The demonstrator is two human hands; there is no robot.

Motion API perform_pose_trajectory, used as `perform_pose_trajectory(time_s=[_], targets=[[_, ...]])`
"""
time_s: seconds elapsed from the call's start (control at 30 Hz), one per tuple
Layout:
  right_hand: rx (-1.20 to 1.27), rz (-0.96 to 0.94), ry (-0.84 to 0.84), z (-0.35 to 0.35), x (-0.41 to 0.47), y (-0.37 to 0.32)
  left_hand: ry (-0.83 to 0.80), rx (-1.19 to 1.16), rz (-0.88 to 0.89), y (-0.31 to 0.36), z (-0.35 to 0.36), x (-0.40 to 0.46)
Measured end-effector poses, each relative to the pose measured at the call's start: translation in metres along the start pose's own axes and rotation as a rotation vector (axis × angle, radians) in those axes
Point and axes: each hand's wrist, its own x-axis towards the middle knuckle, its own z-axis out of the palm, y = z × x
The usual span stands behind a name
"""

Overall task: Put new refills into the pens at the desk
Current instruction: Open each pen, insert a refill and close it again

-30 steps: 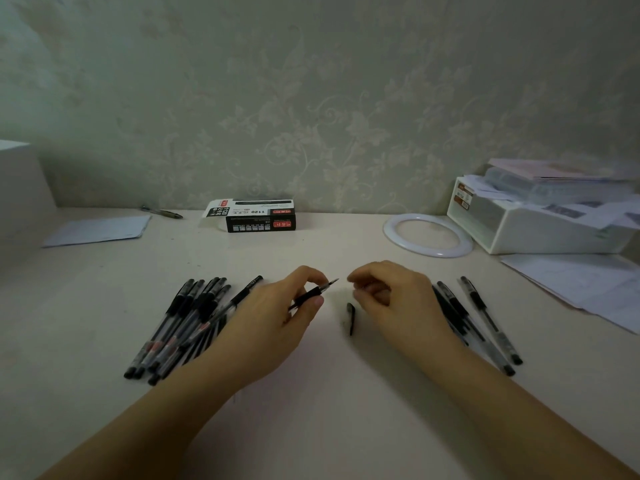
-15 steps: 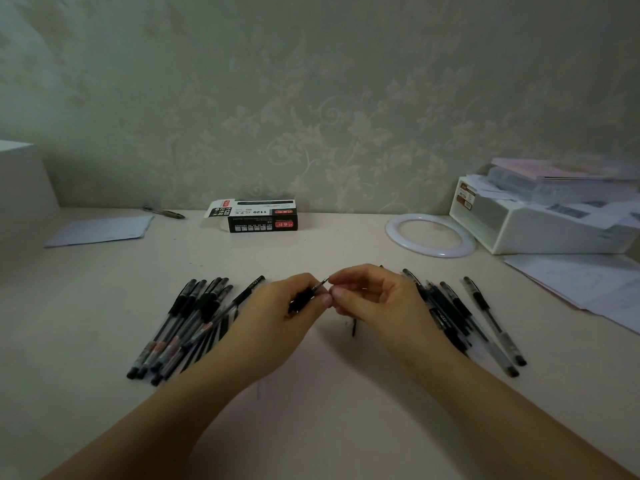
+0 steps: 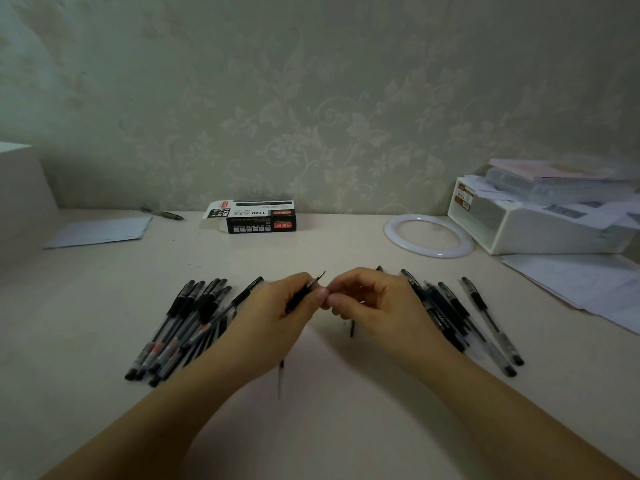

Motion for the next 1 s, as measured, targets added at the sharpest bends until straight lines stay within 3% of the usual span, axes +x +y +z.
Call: perform_pose_trajectory(time_s=[0.3,0.57,1.0], targets=[[0.128,-0.009,0.173,-0.008,0.003,-0.004,-0.002,0.166,0.050,-0.002,-0.004,-0.001],[-0.003,-0.067,0.042,-0.006,0.002,-0.003,-0.063,0.217,0.100,-0.001,-0.004,-0.001],[0.045,-0.016,-0.017,-0.004,0.003,0.002,-0.124,0.219,0.118,0.005,-0.004,-0.001]])
